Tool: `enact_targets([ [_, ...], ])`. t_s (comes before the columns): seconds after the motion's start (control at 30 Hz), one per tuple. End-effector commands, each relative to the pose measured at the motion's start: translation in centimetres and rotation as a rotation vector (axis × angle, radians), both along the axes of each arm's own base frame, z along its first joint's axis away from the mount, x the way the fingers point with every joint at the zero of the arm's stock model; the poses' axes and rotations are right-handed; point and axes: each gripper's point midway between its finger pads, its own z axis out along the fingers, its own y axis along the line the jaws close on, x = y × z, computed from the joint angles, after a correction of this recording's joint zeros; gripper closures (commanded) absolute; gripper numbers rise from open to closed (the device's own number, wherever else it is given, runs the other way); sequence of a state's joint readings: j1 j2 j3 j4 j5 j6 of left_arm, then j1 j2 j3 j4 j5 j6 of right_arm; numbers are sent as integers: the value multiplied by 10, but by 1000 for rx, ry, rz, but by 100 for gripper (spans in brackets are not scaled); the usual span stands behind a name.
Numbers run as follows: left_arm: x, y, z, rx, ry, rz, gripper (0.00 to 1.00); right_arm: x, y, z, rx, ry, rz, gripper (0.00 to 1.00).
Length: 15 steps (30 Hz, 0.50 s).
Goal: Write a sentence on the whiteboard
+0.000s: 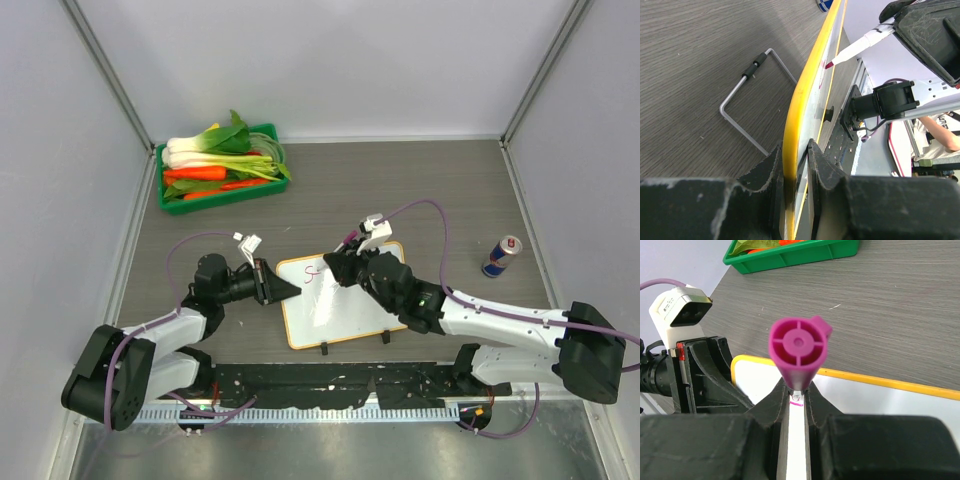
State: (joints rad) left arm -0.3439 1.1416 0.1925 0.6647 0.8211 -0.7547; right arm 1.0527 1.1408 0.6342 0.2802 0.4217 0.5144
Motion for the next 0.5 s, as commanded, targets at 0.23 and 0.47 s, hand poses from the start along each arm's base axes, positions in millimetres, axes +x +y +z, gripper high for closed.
enact_targets([
  [0.23, 7, 5, -12, 54, -19, 34, 100, 5, 3, 10, 27, -15, -23, 99],
  [0.47, 7, 5, -12, 53, -21, 34, 100, 0, 0, -1, 8, 11, -7, 99],
])
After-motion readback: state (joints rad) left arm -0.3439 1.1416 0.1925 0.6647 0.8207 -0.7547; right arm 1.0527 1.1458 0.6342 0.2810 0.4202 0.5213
